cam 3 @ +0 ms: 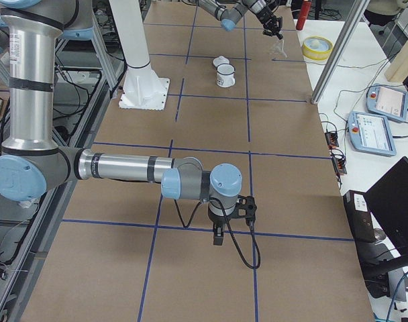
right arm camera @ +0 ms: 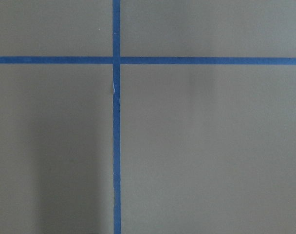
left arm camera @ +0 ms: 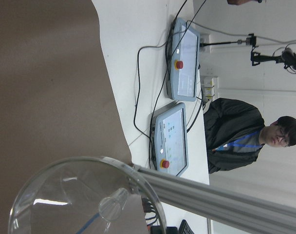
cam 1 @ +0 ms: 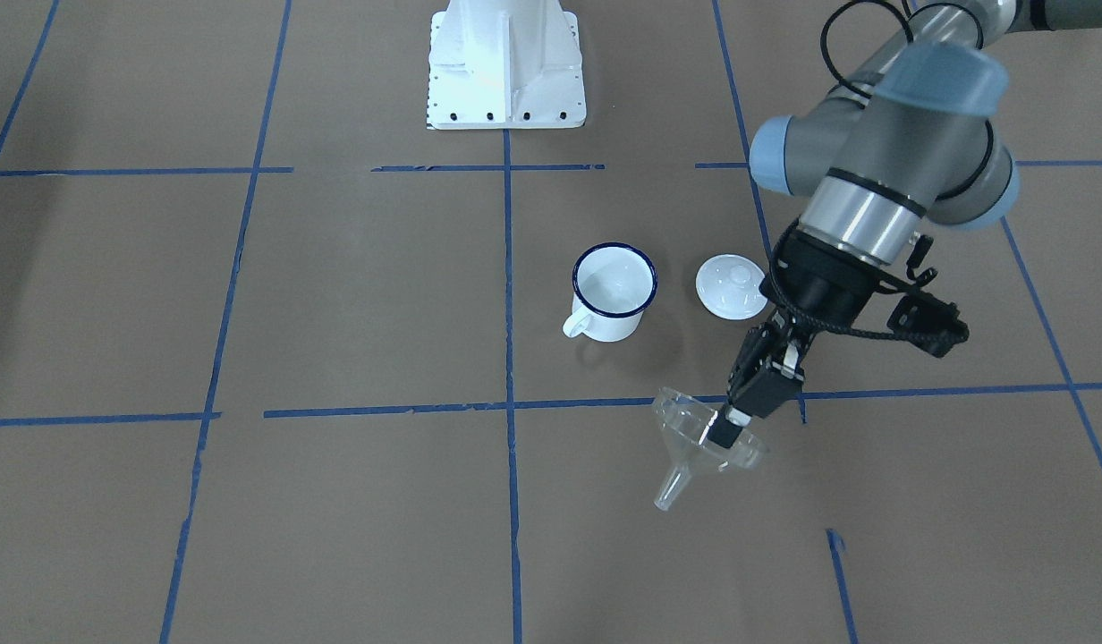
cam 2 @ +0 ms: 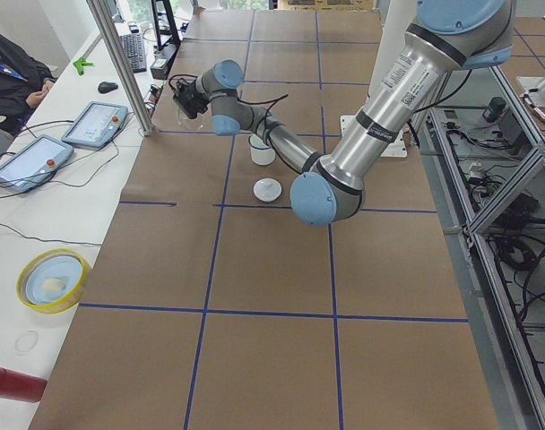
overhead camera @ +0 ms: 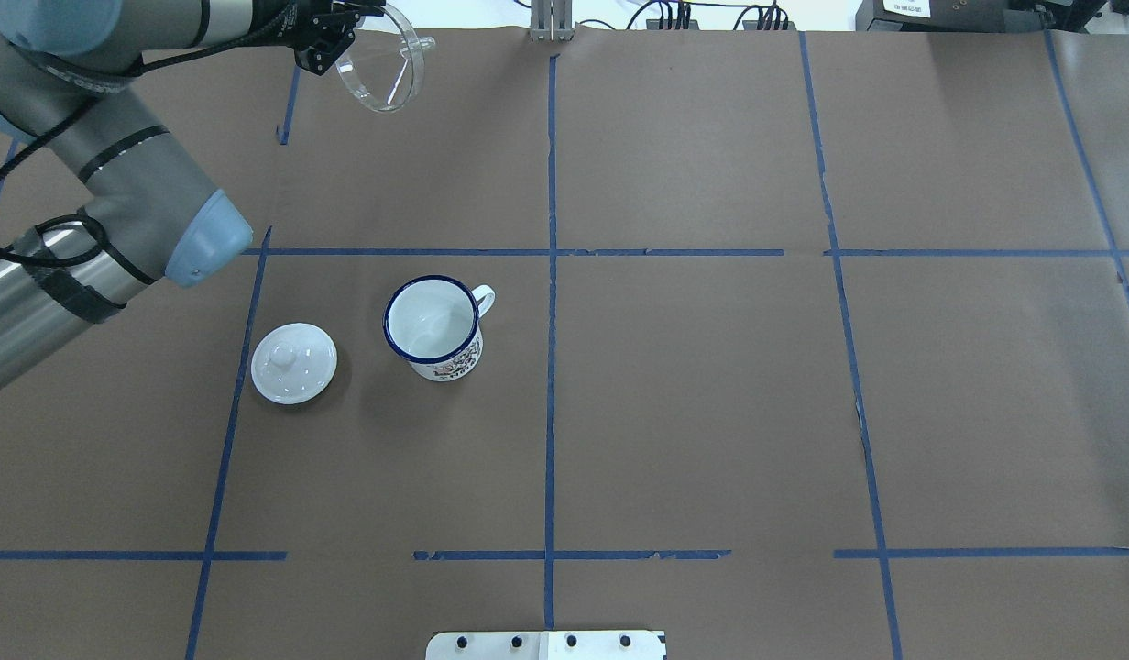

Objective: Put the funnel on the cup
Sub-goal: 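Lift the glass funnel and carry it over the mug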

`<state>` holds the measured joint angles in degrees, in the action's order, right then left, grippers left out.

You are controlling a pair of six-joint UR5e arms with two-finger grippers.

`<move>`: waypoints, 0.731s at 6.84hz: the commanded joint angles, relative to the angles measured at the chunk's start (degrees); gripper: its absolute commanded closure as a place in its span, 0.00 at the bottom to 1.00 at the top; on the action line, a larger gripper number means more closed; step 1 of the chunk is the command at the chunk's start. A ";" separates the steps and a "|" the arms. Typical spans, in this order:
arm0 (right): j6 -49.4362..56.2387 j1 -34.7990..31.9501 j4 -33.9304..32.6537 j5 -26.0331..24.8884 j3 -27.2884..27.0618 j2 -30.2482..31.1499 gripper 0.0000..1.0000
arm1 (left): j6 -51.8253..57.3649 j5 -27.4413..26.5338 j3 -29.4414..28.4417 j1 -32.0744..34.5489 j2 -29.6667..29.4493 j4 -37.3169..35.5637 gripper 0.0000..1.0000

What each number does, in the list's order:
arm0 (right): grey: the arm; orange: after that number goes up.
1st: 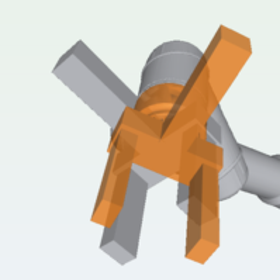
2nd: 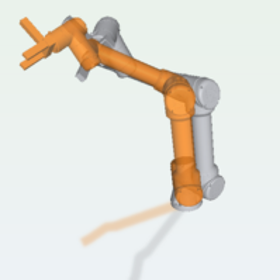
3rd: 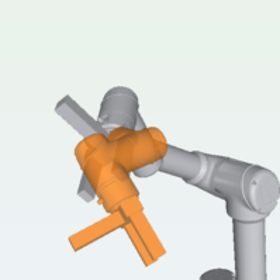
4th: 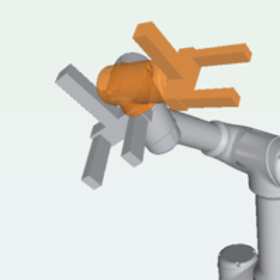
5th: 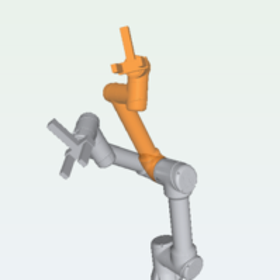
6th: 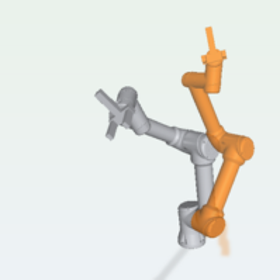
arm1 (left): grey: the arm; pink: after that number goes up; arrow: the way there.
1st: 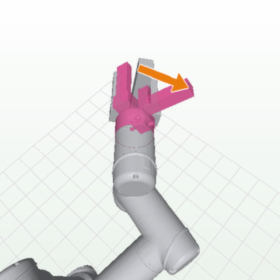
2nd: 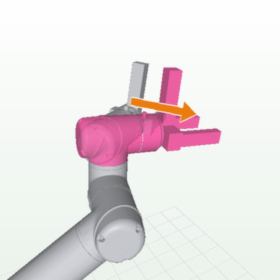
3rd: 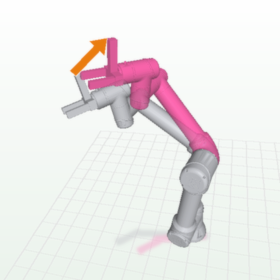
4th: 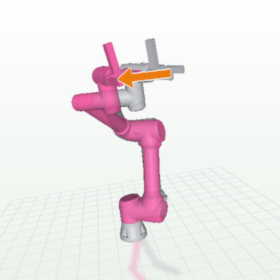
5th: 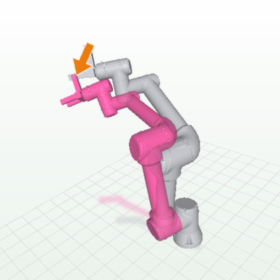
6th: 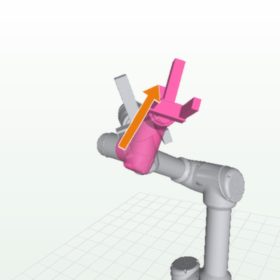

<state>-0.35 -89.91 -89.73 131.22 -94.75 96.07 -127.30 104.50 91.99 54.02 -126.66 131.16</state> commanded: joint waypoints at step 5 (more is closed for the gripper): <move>0.00 0.00 0.00 0.00 0.00 0.00 0.00 | 33.41 6.50 14.74 -14.54 -9.39 -64.01 1.00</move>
<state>-0.35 -89.91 -89.74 131.22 -94.75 96.07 -97.58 111.05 109.59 42.51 -134.25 71.62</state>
